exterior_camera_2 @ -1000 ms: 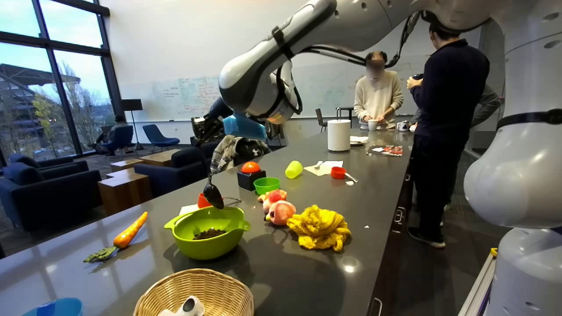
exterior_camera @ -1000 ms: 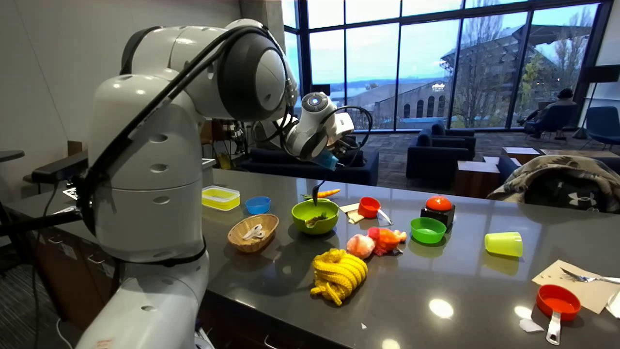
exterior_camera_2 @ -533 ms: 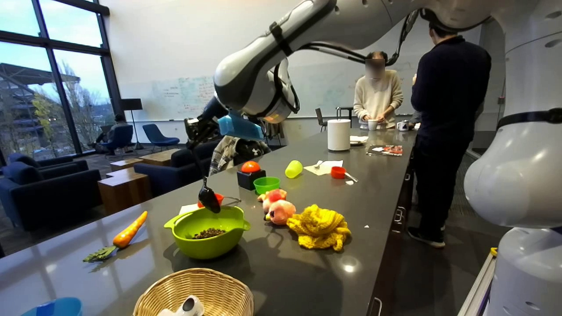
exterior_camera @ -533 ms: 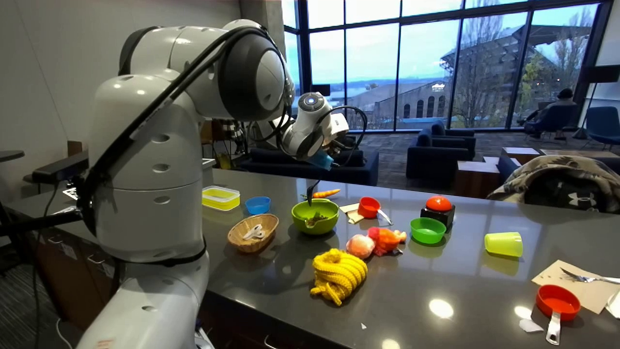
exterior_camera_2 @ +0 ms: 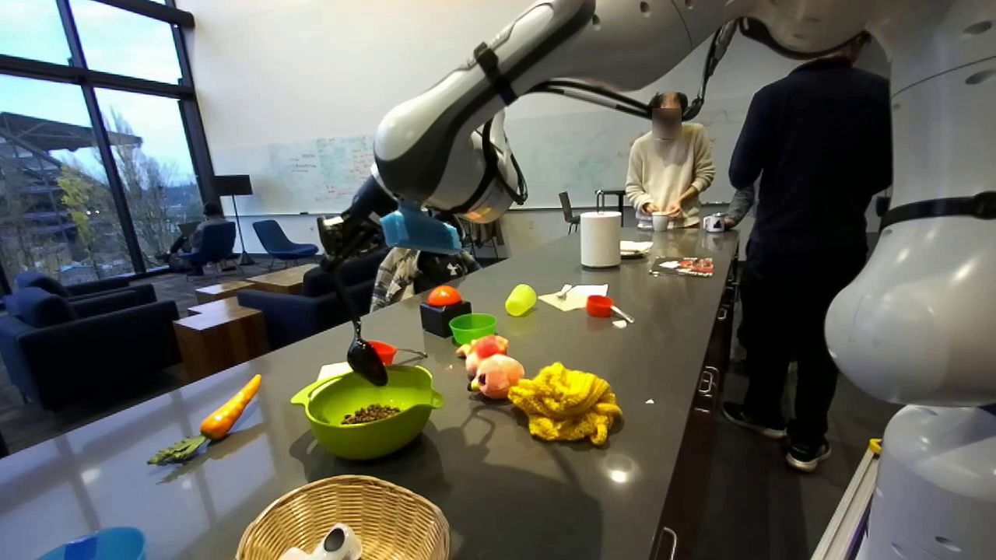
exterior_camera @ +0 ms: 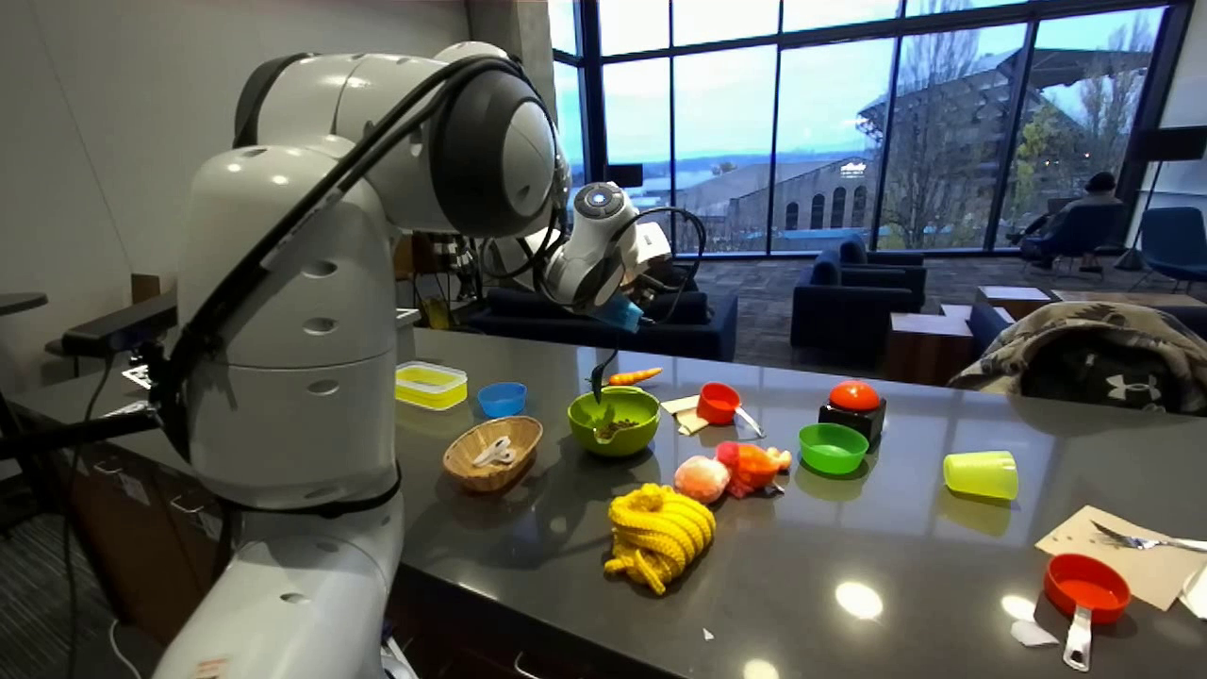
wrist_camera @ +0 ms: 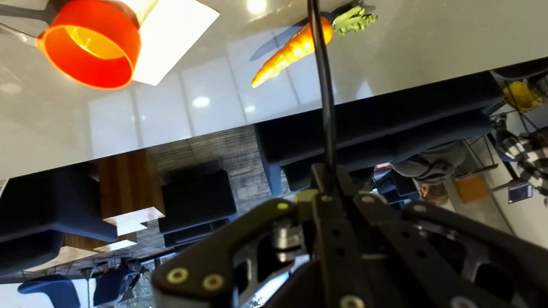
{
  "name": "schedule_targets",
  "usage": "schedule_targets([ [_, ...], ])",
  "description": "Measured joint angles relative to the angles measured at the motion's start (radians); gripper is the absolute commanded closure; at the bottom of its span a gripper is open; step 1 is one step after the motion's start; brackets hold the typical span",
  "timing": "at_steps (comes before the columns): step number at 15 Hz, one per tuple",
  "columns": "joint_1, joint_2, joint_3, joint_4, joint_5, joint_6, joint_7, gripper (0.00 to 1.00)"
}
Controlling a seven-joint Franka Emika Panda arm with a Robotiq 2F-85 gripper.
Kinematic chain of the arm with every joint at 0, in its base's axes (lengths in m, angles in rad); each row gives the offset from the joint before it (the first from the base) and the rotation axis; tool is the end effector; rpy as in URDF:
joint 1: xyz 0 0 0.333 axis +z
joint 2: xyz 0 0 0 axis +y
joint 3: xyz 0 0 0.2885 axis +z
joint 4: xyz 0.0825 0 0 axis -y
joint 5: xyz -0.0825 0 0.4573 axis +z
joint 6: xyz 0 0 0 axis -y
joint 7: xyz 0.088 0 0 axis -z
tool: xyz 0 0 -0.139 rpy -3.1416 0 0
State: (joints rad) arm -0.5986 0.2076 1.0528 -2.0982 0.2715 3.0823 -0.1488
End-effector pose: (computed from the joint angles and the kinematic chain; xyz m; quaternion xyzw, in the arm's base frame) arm 0.6371 0.2701 0.3804 -0.8939 -0.1100 -0.3838 0.2040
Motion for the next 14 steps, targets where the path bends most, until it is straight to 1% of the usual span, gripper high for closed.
schedule_targets([
  [3, 0.047, 0.013, -0.03, -0.005, -0.029, -0.002, 0.0, 0.99],
  [5, 0.067, 0.024, -0.043, -0.004, -0.034, -0.004, 0.0, 0.99],
  [14, 0.097, 0.086, -0.055, 0.002, -0.039, -0.006, -0.024, 0.99],
])
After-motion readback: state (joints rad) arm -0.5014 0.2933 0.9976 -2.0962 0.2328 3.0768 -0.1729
